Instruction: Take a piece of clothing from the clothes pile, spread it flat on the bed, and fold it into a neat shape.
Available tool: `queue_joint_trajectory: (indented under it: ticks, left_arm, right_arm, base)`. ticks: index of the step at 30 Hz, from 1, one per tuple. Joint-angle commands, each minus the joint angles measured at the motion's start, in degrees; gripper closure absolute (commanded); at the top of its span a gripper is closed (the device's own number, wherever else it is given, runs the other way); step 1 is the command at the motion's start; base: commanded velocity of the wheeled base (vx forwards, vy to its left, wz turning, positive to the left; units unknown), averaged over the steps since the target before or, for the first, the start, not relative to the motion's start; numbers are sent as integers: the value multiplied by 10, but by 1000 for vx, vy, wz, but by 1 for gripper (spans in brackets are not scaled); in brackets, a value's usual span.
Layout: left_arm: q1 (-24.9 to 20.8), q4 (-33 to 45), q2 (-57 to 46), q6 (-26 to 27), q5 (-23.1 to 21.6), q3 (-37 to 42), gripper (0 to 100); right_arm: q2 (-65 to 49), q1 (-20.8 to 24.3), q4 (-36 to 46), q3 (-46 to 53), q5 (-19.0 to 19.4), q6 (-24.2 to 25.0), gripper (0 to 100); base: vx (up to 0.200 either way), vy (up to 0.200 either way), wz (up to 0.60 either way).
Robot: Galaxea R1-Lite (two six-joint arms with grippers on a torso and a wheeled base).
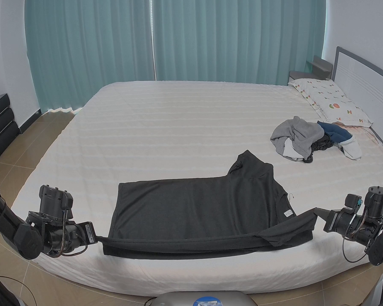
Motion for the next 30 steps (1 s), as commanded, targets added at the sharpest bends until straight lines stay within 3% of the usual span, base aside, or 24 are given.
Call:
queue_joint_trajectory:
  ticks: [1, 10, 17, 22, 30]
  left_arm:
    - [2, 9, -1, 1, 0, -5, 100]
    - [4, 20, 50, -10, -1, -45, 100]
    - [3, 8, 106, -53, -2, -80, 100]
    - [2, -63, 173, -90, 15, -98, 100]
    - [2, -166, 253, -102, 63, -115, 100]
  right_arm:
    - [-10, -4, 0, 25, -4, -42, 100]
    - [41, -5, -7, 17, -4, -41, 100]
    - [123, -5, -19, -38, -7, -34, 100]
    - [160, -5, -20, -79, -10, -12, 100]
    - [187, 9, -20, -132, -62, 41, 100]
  base:
    - [0, 0, 0]
    - [0, 0, 0]
    - [0, 0, 0]
    - [0, 0, 0]
    - [0, 0, 0]
